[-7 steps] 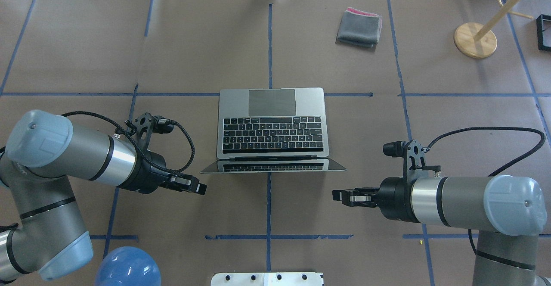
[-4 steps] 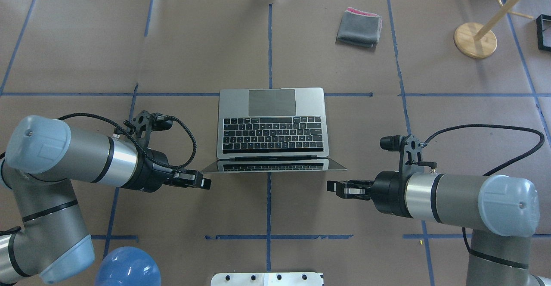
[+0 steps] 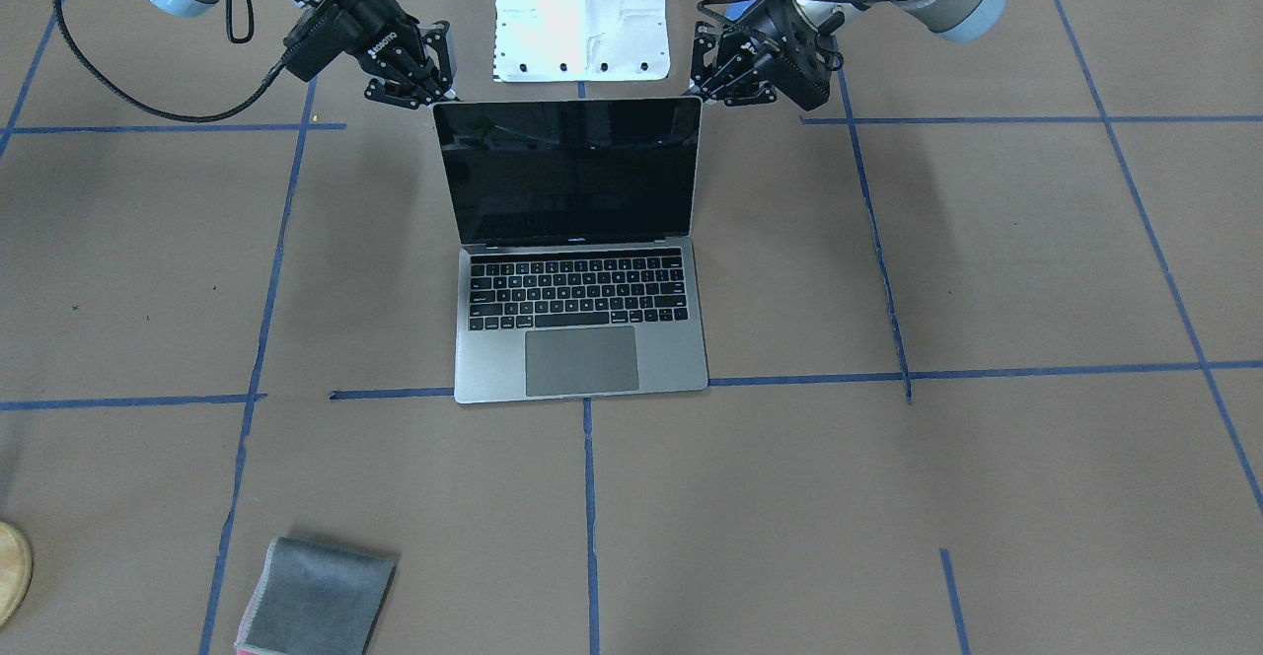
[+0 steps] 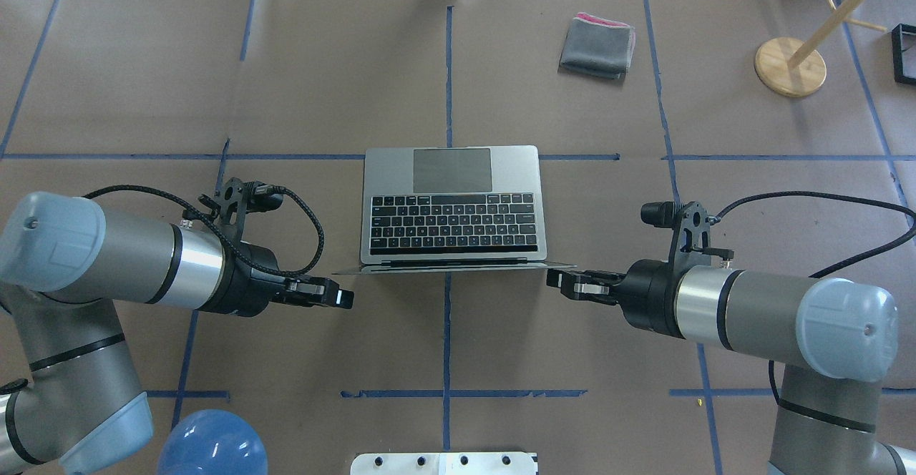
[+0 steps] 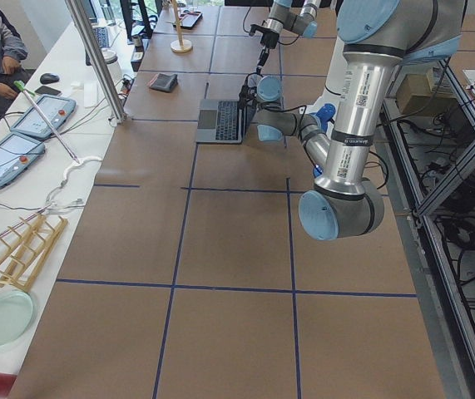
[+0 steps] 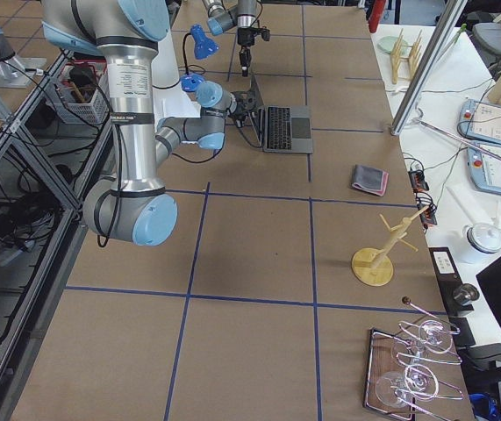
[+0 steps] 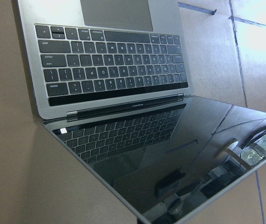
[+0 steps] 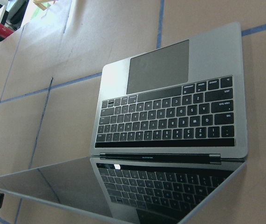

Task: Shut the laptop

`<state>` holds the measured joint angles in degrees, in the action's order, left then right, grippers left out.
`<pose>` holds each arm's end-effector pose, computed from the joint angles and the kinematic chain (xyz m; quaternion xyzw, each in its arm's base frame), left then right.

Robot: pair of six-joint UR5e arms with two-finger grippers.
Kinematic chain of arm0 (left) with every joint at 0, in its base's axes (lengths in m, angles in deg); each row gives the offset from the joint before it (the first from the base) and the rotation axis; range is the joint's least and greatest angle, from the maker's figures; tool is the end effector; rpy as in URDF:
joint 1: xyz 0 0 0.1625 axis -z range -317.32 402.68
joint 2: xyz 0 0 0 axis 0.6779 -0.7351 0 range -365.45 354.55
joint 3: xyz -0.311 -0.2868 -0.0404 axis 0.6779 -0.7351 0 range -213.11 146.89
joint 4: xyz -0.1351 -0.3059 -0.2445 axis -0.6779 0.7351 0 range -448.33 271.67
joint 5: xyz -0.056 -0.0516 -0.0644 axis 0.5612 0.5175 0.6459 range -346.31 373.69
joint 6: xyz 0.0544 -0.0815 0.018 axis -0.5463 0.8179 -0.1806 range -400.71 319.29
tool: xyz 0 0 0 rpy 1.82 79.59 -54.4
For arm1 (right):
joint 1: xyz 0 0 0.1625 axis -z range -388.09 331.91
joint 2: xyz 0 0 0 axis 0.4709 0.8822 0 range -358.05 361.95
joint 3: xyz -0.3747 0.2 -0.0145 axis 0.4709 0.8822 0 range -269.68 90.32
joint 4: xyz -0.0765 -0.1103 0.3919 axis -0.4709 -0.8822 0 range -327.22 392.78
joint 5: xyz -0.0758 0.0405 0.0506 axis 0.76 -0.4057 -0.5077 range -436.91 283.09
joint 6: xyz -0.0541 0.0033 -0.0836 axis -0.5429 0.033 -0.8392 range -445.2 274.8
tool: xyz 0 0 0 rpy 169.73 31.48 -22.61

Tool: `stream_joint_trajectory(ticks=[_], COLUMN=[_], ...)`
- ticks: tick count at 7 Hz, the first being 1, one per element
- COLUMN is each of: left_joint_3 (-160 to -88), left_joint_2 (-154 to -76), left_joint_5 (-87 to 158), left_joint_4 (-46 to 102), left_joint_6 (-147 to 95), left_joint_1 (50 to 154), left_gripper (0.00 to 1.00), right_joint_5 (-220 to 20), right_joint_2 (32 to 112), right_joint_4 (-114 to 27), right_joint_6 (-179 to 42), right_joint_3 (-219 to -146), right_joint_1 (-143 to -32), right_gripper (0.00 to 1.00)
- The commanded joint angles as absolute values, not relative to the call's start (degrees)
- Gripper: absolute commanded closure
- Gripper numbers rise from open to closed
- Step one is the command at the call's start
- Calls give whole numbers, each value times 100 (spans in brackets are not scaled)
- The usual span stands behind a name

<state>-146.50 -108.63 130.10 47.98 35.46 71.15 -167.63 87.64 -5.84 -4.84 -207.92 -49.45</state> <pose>0.4084 -0.3226 0.2547 0.0726 0.6627 0.0570 0.7432 -0.3916 -0.2949 0.2866 0.1741 -0.6456 0.0717 0.7401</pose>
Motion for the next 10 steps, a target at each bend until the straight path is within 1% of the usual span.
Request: stream_joint_trajectory(ticks=[1,4,6,8,10], left_joint_3=[-14641,-14518,-14089,-13684,-13184], left_joint_2=[-10924,-11178,-11503,-11750,-12084], left_joint_5=[12988,12663,12479,12487,12487], left_joint_4=[4790,4702,4641,4641,4632], left_joint_6=[3531,3531,3523,3470,3461], left_joint_1=[7229,7291,7362,7747,7933], left_gripper=[100,100,100,100,100], right_joint_5=[-16770,-16796,-16805,-16814,-16823], right_joint_2=[8486,8159,7861,7833,7379], right_joint_4=[-929,-1440,-1547,-1547,-1556], right_joint_6=[-487,-487,-487,-504,-505], right_joint_3=[-20763,-20746,-20405,-20228,-19711], right_joint_1=[-5208,-5498,-5639,-5762,-5868], right_gripper=[93,93,93,93,93])
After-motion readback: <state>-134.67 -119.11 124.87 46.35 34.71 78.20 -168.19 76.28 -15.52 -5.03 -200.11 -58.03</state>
